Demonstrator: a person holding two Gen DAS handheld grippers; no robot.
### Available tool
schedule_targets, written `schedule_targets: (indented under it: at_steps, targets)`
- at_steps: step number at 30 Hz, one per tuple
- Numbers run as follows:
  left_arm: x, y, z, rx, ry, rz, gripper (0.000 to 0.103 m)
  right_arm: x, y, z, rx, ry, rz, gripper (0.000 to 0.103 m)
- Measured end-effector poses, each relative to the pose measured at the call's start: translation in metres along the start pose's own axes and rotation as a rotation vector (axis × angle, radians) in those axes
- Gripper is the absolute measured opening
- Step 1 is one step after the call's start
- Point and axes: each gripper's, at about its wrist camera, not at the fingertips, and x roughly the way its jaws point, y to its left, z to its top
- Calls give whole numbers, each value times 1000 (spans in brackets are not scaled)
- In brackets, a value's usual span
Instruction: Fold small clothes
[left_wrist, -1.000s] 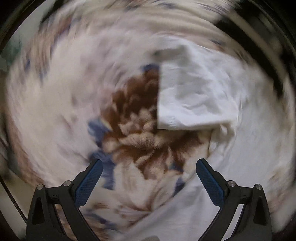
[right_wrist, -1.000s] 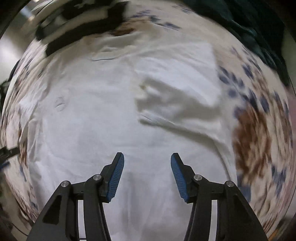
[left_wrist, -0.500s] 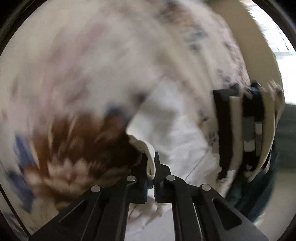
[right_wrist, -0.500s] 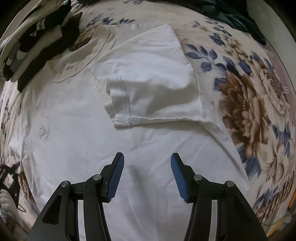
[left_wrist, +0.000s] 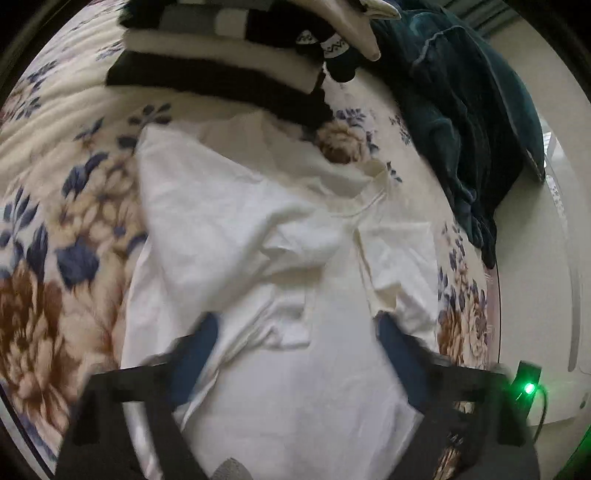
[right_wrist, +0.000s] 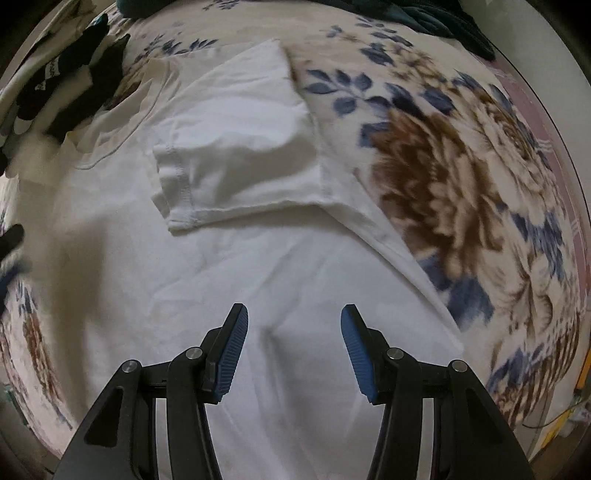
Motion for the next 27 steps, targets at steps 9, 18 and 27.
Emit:
schedule_targets:
  at_steps: [9, 18, 27]
  targets:
    - [-27, 38, -39, 97, 10, 317, 92, -19, -53, -14, 21, 66, 87, 55]
    - [-29, -50, -102, 214, 53, 322, 95, -74, -118, 25, -44, 145, 141, 69]
    - [29, -201, -230, 167, 236, 243, 95, -93, -215, 62, -264, 263, 169, 69]
